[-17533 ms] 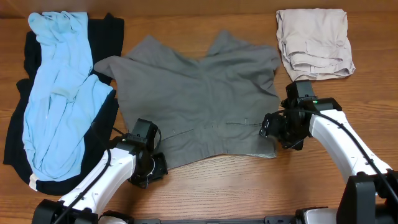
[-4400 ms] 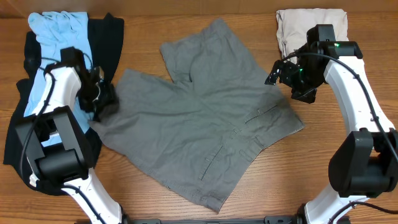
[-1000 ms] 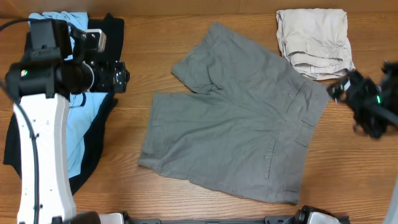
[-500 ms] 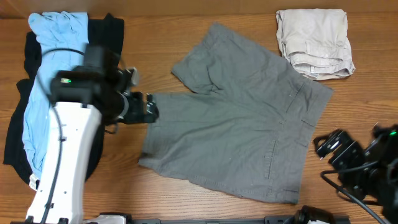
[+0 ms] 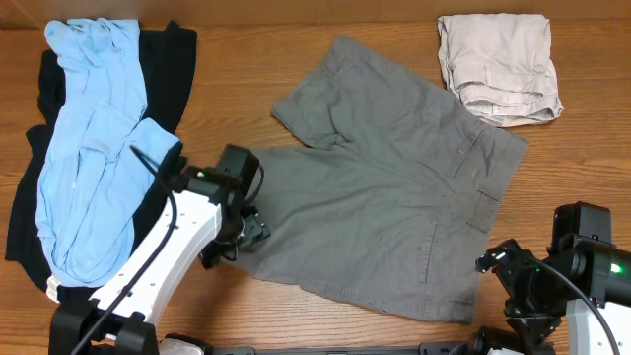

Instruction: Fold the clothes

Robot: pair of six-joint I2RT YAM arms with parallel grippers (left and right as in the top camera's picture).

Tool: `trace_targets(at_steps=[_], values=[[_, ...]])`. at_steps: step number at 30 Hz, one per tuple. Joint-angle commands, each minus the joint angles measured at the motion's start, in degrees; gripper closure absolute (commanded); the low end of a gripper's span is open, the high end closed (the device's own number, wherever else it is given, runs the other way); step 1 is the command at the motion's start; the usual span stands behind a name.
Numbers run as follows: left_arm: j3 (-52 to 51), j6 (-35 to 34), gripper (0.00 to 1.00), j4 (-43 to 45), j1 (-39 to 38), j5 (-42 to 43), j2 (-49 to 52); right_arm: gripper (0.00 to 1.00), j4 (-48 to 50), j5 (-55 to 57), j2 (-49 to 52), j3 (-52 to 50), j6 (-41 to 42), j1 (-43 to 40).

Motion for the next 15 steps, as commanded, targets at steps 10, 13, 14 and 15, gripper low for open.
trace_targets(at_steps=[10,13,14,15], values=[[-15.80,-16.65,0.70,19.50,-0.31,0.11,-0.20,0.21,0.63,0.13,-0.72,-0.68,12.46,0.33],[-16.00,-16.63,0.96,20.48,-0.22,-1.66,-0.20,0.31,1.29,-0.28,-0.72,-2.84,12.48,0.33],[-15.96,-16.52,0.96,21.27,-0.11,-2.62,-0.20,0.32,1.64,-0.28,-0.72,-3.82,12.46,0.33],[-15.89,-16.35,0.96,22.08,0.17,-3.30,-0.20,0.31,1.95,-0.31,-0.72,-5.11,12.48,0.33]])
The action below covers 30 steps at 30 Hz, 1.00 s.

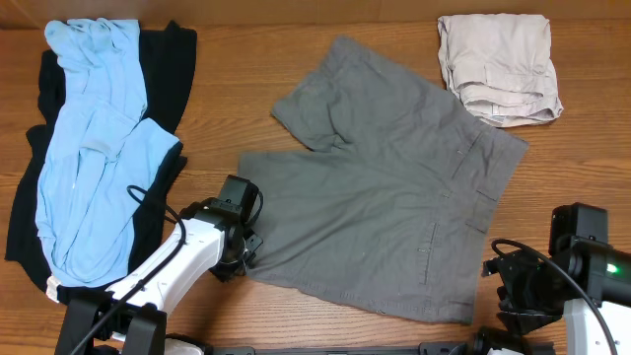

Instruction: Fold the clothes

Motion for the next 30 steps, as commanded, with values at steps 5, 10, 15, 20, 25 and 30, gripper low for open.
trace_targets(at_steps=[5,10,15,20,25,30], values=[[-0.28,1.81,0.96,9.46,4.55,-1.95,0.00,0.27,1.44,-2.27,-0.28,-3.28,-0.15,1.60],[-0.17,4.20,0.96,18.10,9.73,0.28,0.00,0.25,2.23,-3.61,-0.28,-3.32,2.91,4.72],[-0.17,5.99,0.96,22.16,11.04,1.33,0.00,0.22,4.81,-3.93,1.55,-3.34,6.21,10.67],[-0.17,6.32,0.96,22.23,11.06,1.14,0.00,0.12,5.62,-2.80,7.15,-3.80,16.02,19.96],[-0.17,6.34,0.96,22.21,11.06,1.07,0.00,0.13,12.37,-5.79,11.39,-6.99,24.90,29.03],[-0.17,6.40,0.96,22.18,11.06,1.07,0.00,0.13,19.91,-7.13,14.82,-11.65,29.88,36.61]])
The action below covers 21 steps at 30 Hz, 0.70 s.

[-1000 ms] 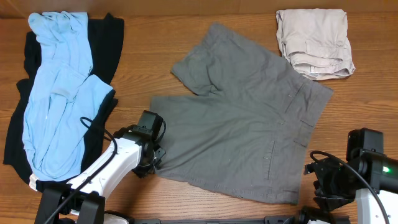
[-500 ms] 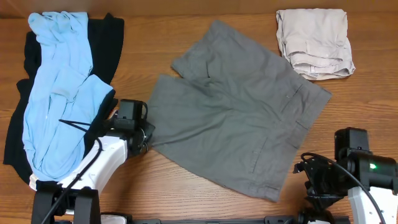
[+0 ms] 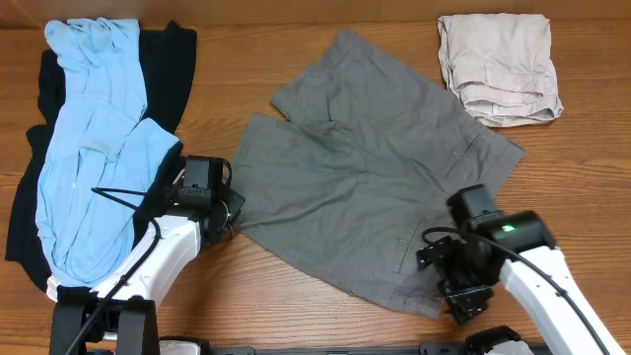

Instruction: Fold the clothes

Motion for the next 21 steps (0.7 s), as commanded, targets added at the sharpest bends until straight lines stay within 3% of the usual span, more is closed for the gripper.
trace_targets(at_steps=[1,11,15,21], values=[[-0.07,1.40,0.96,0.17,0.20,0.07,0.02,0.14,3.52,-1.11,1.81,-3.45,5.70,3.43],[-0.09,2.67,0.96,-0.90,0.17,0.13,0.02,0.14,14.14,-0.96,6.19,-12.92,5.86,3.65],[-0.09,3.91,0.96,-1.55,0.17,0.11,0.02,0.20,19.06,-0.94,7.69,-15.26,5.86,3.65],[-0.09,5.77,0.96,-2.16,0.17,0.11,0.02,0.81,20.48,-0.83,9.51,-15.74,5.09,3.65]])
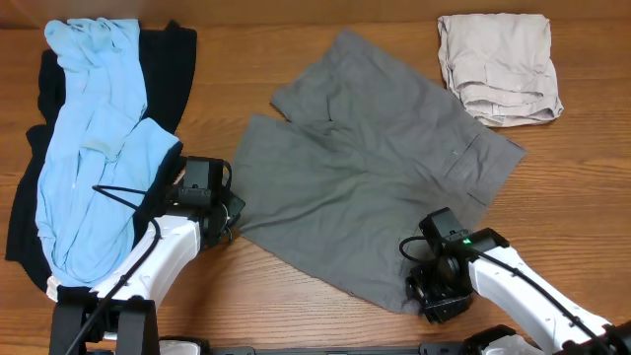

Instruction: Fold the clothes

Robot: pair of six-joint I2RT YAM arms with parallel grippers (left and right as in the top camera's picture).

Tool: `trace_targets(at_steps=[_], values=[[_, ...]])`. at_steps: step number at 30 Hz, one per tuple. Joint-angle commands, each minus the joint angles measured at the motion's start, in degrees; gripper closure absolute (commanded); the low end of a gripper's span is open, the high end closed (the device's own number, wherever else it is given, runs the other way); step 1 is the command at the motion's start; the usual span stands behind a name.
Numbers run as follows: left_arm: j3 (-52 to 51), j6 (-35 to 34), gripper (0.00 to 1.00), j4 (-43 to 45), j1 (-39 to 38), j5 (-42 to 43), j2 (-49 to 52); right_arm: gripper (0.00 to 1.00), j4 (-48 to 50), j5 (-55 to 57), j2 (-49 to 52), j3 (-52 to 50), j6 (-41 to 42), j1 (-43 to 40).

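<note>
Grey shorts (375, 187) lie spread flat across the middle of the table, legs pointing left, waistband to the right. My left gripper (234, 219) sits at the hem corner of the nearer leg, apparently shut on the cloth. At the near waistband corner is my right gripper (422, 294), low over the fabric's edge. Its fingers are hidden under the wrist, so their state does not show.
A folded beige garment (501, 67) lies at the back right. A light blue garment (94, 148) is piled on a black one (173, 69) along the left side. Bare wooden table (296, 306) shows in front of the shorts.
My right gripper has moved left and down onto the near waistband corner, which now sits a little further left. The left gripper and the shorts' legs have not moved.
At first my left gripper was on the near leg hem and my right arm stood off the shorts at the right edge. Then the hem had shifted left and back with the left gripper, and the right arm had come in over the waistband, now at its near corner.
</note>
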Motion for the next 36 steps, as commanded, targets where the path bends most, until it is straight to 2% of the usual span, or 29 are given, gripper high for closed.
trace_targets(at_steps=[1,4,7,10,15,21,22,27,31,36], values=[[-0.09,2.86,0.96,-0.17,0.20,0.07,0.02,0.96,-0.61,0.94,0.94,-0.72,-0.72,0.39],[0.22,6.69,0.96,0.57,0.52,0.31,0.00,0.96,0.48,1.75,0.90,0.00,-6.19,0.37],[3.26,16.17,0.96,-1.38,1.42,4.22,-0.39,0.96,0.22,1.84,-0.02,2.47,-11.17,0.37],[7.34,18.84,0.96,-6.08,2.54,4.70,-1.62,0.96,-3.52,3.61,-2.86,6.40,-12.98,0.37],[15.10,23.78,0.96,-12.94,5.38,4.66,-5.09,0.96,-16.26,12.02,-9.49,16.70,-13.73,0.37],[21.29,30.14,0.96,-16.13,6.95,4.46,-11.04,0.96,-29.79,19.06,-15.54,30.40,-13.73,0.37],[22.03,32.92,0.96,-16.22,6.95,3.52,-13.14,0.96,-32.83,19.85,-16.17,34.27,-15.39,0.37],[23.39,34.97,0.96,-19.74,7.96,-2.89,-19.06,0.96,-39.65,21.55,-16.13,42.69,-16.22,0.37],[24.74,36.30,0.96,-22.82,9.81,-2.93,-23.47,0.96,-40.96,19.98,-16.48,47.30,-16.85,0.39],[26.27,37.11,0.96,-26.25,10.16,-2.91,-27.89,0.96,-40.96,15.67,-16.83,47.98,-16.83,0.39]])
